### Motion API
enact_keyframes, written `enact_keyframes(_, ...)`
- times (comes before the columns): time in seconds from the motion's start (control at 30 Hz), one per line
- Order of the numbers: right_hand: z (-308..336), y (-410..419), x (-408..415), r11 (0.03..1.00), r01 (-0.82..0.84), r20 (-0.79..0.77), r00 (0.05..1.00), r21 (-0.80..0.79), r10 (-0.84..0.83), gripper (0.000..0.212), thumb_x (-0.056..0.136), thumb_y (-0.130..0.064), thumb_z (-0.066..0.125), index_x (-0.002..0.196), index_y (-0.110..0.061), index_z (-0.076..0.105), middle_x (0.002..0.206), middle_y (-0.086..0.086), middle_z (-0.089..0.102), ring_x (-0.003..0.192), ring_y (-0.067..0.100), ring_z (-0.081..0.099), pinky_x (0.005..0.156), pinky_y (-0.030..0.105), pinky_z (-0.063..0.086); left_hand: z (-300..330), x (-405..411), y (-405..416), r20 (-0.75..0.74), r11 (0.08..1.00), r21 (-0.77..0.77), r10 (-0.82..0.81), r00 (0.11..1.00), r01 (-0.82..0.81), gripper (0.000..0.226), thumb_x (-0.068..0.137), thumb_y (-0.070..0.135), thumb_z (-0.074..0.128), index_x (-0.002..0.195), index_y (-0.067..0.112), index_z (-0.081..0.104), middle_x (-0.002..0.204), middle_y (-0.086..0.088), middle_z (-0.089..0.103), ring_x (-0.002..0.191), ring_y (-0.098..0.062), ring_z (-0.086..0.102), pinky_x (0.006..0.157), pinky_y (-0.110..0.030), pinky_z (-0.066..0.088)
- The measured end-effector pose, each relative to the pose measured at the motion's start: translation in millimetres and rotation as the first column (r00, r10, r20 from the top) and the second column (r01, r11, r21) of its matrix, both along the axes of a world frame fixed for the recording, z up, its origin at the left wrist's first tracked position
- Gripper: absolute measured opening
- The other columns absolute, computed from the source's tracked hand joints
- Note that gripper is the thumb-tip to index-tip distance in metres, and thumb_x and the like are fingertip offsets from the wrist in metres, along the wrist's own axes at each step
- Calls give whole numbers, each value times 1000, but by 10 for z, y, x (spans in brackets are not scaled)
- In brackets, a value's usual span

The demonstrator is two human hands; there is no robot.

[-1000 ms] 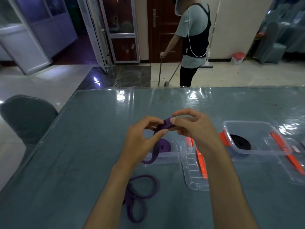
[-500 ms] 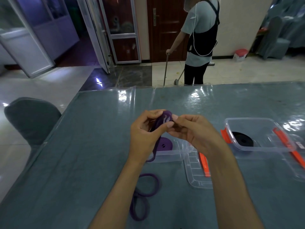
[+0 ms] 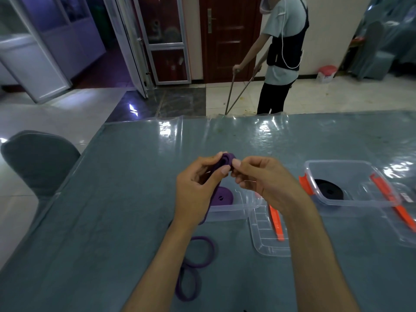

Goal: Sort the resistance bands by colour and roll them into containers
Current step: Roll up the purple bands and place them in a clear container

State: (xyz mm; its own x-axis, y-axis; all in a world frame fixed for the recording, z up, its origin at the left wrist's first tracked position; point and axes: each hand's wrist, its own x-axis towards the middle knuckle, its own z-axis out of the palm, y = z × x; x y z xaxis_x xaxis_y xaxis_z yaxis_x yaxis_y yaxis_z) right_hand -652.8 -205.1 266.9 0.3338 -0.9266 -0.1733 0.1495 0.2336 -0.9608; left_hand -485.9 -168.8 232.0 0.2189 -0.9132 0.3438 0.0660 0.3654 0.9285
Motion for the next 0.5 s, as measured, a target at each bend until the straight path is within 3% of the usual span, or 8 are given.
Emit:
enact_keyframes(0.17, -23, 6, 56, 995, 71, 53, 996, -71, -68, 28, 94, -14, 72, 120, -6, 67, 99, 22, 77, 85, 30, 77, 79, 34, 63, -40, -24, -37, 46, 996, -46, 82, 996, -79, 31, 88, 3, 79, 114, 18, 74, 116, 6, 78, 112, -13, 74, 94, -23, 58)
enact_keyframes(0.27, -7, 17, 57, 994, 43, 32, 999, -100, -40, 27, 96, -21, 70, 116, -2, 73, 105, 22, 77, 96, 34, 77, 86, 37, 63, -98, -6, -67, 126, 987, -89, 142, 982, -131, 31, 90, 4, 78, 120, 9, 75, 124, 1, 76, 117, -13, 72, 99, -30, 58)
enact_keyframes(0.37, -9, 10, 65, 994, 22, 15, 1000, -104, -21, 27, 95, -19, 72, 117, -3, 75, 106, 18, 78, 102, 33, 76, 91, 39, 63, -146, -20, -78, 303, 969, -220, 178, 936, -113, 27, 91, 3, 77, 118, 8, 76, 129, -3, 73, 122, -16, 70, 103, -37, 56)
enact_keyframes(0.5, -47, -11, 44, 991, 53, 16, 999, -119, -51, 29, 89, -17, 77, 112, -1, 72, 102, 27, 75, 93, 30, 77, 84, 35, 63, -163, -39, -68, 296, 982, -167, 136, 945, -89, 25, 89, 6, 79, 114, 12, 79, 123, 0, 73, 116, -20, 71, 101, -33, 57)
